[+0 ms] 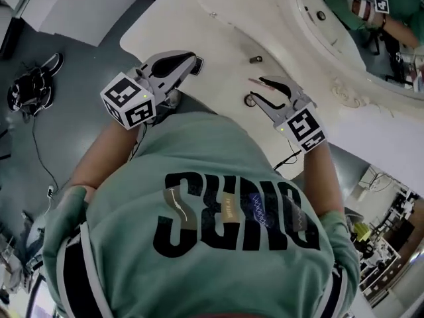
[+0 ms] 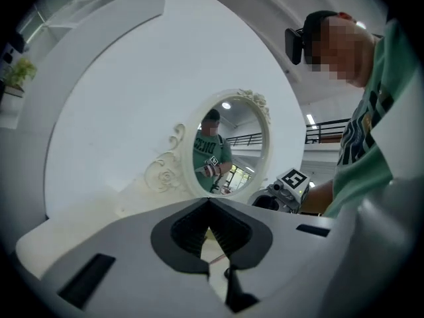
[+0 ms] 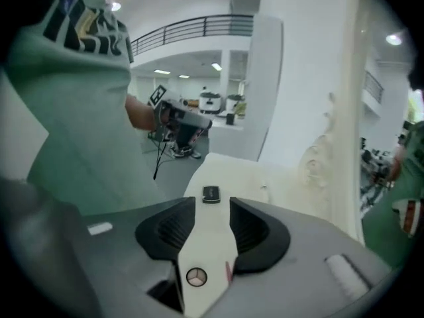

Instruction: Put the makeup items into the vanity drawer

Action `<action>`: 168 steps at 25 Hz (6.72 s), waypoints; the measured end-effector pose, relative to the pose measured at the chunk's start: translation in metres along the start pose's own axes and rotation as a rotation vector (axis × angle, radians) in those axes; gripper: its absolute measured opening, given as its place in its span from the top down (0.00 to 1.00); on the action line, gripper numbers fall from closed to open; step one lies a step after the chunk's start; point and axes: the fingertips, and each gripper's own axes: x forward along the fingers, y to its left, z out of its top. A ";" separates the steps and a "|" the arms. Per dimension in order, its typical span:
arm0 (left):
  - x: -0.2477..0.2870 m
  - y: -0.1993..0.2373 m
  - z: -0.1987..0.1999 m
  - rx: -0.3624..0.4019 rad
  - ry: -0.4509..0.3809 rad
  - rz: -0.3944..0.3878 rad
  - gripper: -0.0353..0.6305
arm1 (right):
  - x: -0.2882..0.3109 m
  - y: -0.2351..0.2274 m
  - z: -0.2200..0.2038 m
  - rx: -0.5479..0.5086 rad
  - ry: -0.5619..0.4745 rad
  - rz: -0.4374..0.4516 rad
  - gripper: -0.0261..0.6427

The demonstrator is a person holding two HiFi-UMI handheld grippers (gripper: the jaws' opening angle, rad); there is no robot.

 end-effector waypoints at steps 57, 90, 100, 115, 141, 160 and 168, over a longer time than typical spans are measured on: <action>0.132 -0.205 0.044 0.242 0.127 -0.499 0.94 | -0.244 0.029 -0.076 0.463 -0.295 -0.651 0.51; 0.107 -0.182 0.039 0.232 0.124 -0.389 0.94 | -0.249 -0.012 -0.113 0.473 -0.216 -0.645 0.50; 0.136 -0.157 -0.020 0.184 0.242 -0.375 0.94 | -0.198 -0.044 -0.288 1.031 -0.007 -0.542 0.50; 0.159 -0.143 -0.063 0.157 0.284 -0.450 0.94 | -0.153 -0.037 -0.354 1.436 0.220 -0.388 0.50; 0.146 -0.137 -0.065 0.137 0.281 -0.438 0.94 | -0.141 -0.059 -0.380 1.574 0.207 -0.618 0.51; 0.148 -0.142 -0.059 0.142 0.277 -0.442 0.94 | -0.161 -0.058 -0.335 1.553 -0.026 -0.597 0.50; 0.143 -0.150 -0.018 0.164 0.229 -0.415 0.94 | -0.213 -0.058 -0.211 1.247 -0.379 -0.556 0.51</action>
